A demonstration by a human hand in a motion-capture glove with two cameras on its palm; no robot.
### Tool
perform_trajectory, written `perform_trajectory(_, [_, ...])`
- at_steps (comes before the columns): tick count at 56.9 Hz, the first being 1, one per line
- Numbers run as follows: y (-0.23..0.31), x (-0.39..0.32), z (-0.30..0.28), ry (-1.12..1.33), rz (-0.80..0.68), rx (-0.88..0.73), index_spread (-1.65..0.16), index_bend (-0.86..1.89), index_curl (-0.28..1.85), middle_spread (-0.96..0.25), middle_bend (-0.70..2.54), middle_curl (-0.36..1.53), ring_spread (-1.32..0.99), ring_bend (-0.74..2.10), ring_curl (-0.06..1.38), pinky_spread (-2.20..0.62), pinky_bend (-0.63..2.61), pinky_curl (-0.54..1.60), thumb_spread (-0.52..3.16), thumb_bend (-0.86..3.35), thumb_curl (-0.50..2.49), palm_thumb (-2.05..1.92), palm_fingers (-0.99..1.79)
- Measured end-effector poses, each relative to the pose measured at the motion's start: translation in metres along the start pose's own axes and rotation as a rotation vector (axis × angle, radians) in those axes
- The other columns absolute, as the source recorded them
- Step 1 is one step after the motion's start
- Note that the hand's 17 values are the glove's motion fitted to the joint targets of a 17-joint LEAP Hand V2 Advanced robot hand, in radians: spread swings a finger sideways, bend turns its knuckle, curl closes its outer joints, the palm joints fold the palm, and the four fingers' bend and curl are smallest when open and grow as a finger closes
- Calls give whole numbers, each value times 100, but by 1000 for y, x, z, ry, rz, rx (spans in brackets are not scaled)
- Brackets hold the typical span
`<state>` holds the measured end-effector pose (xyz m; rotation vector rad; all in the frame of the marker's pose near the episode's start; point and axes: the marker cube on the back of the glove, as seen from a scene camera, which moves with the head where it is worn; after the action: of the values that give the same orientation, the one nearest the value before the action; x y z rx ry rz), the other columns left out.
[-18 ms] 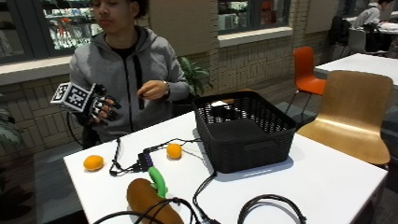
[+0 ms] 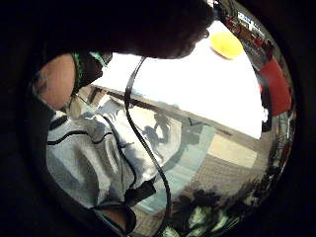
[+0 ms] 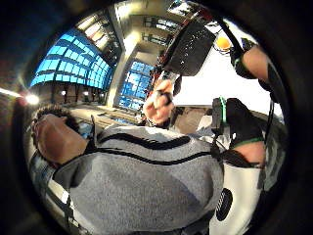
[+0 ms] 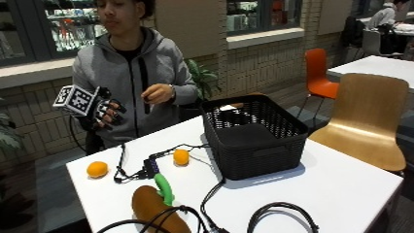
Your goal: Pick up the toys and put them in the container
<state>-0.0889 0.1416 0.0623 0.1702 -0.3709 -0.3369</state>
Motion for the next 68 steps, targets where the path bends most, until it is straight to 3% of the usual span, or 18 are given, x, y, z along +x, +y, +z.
perform_trajectory(5, [46, -51, 29, -117, -161, 51, -11, 18, 10, 0, 33, 10, -12, 59, 15, -3, 41, 14, 86, 32, 5, 30, 79])
perform_trajectory(13, [42, -64, 30, -62, -172, 33, -15, 18, 14, -1, 37, 14, -16, 65, 19, -4, 43, 18, 133, 42, 11, 30, 74])
perform_trajectory(23, [33, -68, 29, -9, -143, 2, -18, 19, 18, -1, 41, 18, -20, 70, 21, -4, 45, 21, 160, 48, 18, 26, 70])
perform_trajectory(37, [22, -42, 18, 46, 6, 13, -19, 18, 24, -1, 42, 23, -22, 74, 23, -4, 50, 25, 163, 55, 24, 20, 64])
perform_trajectory(46, [-19, 17, 1, 170, 210, 190, -20, 19, 27, -1, 42, 26, -22, 78, 25, -5, 54, 28, 160, 57, 26, 15, 60])
perform_trajectory(50, [-24, 44, -7, 240, 347, 39, -21, 20, 29, -2, 35, 25, -22, 79, 26, -5, 58, 29, 157, 54, 25, 12, 55])
perform_trajectory(54, [-41, 69, -13, 286, 469, 14, -23, 18, 30, -2, 27, 24, -22, 77, 26, -5, 66, 32, 151, 49, 24, 8, 43])
perform_trajectory(62, [-49, 104, -16, 301, 495, 5, -25, 15, 30, 0, 16, 24, -21, 69, 25, -6, 84, 38, 139, 38, 23, 1, 19])
perform_trajectory(68, [-51, 123, -14, 289, 491, -87, -26, 14, 29, 2, 15, 24, -19, 63, 23, -6, 95, 41, 132, 33, 24, 0, 3])
